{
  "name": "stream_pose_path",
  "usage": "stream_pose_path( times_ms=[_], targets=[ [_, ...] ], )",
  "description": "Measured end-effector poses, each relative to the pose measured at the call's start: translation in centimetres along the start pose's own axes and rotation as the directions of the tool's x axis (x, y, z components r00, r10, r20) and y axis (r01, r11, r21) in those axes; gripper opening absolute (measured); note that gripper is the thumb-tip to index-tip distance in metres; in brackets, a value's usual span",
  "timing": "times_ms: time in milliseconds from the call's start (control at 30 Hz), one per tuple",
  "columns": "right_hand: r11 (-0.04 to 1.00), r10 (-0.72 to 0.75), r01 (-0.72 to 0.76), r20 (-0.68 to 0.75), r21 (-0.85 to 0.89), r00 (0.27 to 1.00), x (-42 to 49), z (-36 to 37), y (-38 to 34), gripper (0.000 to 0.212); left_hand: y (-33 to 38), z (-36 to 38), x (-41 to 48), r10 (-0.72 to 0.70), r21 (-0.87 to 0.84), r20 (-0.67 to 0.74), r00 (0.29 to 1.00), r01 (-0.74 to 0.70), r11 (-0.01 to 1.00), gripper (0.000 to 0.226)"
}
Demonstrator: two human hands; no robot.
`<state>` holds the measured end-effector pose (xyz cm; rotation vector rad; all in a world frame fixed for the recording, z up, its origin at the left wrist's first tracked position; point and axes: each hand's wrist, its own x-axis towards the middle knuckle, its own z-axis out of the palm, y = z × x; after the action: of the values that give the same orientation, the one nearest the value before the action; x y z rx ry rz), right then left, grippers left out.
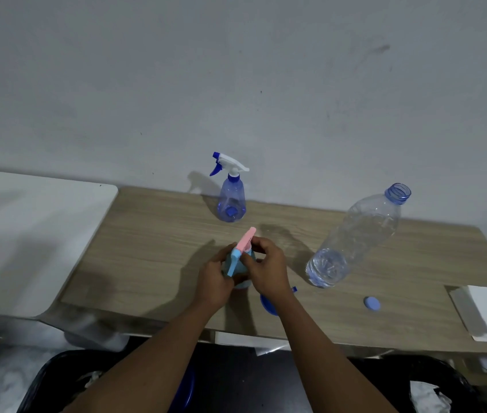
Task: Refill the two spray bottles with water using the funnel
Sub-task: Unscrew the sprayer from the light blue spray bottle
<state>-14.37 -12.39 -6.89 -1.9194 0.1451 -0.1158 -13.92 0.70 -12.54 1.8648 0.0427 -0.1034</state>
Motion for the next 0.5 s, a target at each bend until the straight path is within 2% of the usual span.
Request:
stream_pose_path(
  times_ms=[133,233,333,467,500],
  targets=[
    [0.999,-0.033,0.033,0.006,0.032,0.999,0.1,-0.5,-0.7,0.046,0.4,0.1,0.0,0.017,-0.058,0.014,1.0,-0.016,0.998,0.062],
    [0.997,-0.035,0.036,-0.014,0.072,0.999,0.4,-1.0,-1.7,0.041,0.4,0.1,0.0,0.002,-0.087,0.031,1.0,0.001,0.996,0.062],
    [0.992,-0.077,0.088,-0.12,0.087,0.99,1.8,-2.2,-4.0,0.024,0.1,0.3,0.2,-0.006,-0.096,0.015,1.0,0.008,0.995,0.067],
    [0.986,-0.149,0.164,-0.238,0.044,0.96,4.5,-4.6,-7.9,0.037,-0.2,0.2,0.4,0.003,-0.063,0.032,0.999,-0.001,0.998,0.071],
    [0.984,-0.176,0.181,-0.256,-0.004,0.951,5.3,-5.2,-8.6,0.034,-0.4,0.1,0.5,0.005,-0.048,0.035,0.999,-0.003,0.999,0.072]
  ],
)
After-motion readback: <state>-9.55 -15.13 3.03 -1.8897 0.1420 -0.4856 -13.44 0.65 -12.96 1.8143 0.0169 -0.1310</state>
